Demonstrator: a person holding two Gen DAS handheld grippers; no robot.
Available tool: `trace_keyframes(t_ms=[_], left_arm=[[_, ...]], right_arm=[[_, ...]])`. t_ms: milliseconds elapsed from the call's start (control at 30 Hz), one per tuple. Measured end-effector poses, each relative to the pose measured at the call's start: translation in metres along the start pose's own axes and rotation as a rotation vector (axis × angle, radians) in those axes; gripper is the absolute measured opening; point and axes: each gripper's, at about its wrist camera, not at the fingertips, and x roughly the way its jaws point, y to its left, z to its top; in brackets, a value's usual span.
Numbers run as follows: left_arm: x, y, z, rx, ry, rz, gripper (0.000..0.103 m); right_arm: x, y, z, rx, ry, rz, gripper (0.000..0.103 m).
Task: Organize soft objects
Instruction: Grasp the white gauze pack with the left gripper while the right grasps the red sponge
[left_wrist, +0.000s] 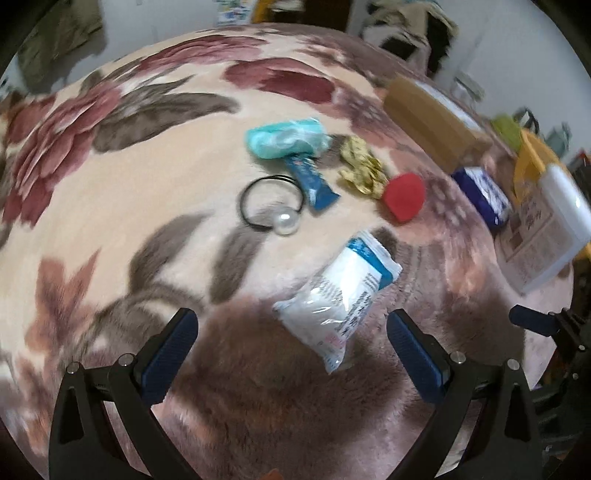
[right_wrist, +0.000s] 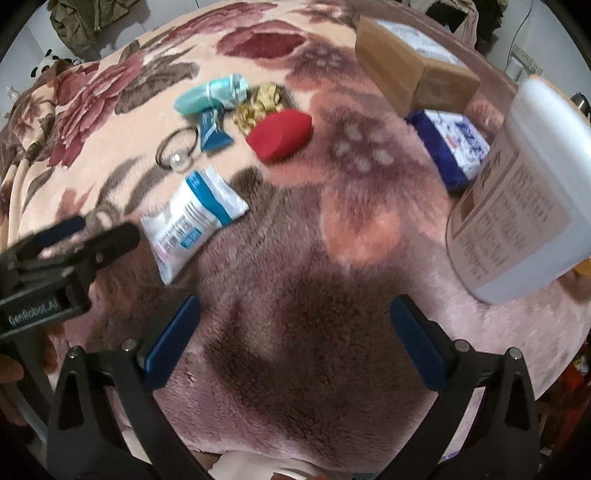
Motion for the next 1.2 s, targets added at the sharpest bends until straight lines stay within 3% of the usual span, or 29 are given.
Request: trace_keyframes(t_ms=[200,333,400,467,633,800,1100,1200], left_arm=[[0.028,-0.023,0.003,0.109,0.045,0.024,0.099],[0.042,-0.03,0.005,0.136,0.063,0.011,0.084],[0.047,-0.031,0.005,0.138,0.07,0.014,0.06],[0.047,-0.026,0.005,0.102,0.064,-0.004,0.051],[0.025,0.008,0.002,-0.061,0.007,-0.015,0.049],[0.015,0.045,0.001,-0.161,-0.015,0.023,0.05],[0.024,0.067,-0.007,-0.217,0.004,0.014,0.057],[0.027,0.069,-0.006,-0.229,0.007,0.0,0.061]], right_arm=[[0.011,-0.011,-0.008,0.038,0.01,-0.03,0.103],[0.014,-0.019,-0.006,0.075,0.003,-0.035,0.103],[0.015,-0.02,-0.005,0.083,-0.001,-0.03,0.103],[0.016,-0.02,-0.005,0.085,-0.003,-0.028,0.103],[0.016,-0.019,0.008,0.1,-0.019,-0.014,0.103],[0.018,-0.009,0.038,0.107,-0.062,-0.002,0.103],[0.032,0.002,0.093,0.146,-0.131,-0.002,0.101],[0.042,0.001,0.104,0.181,-0.109,0.025,0.081]])
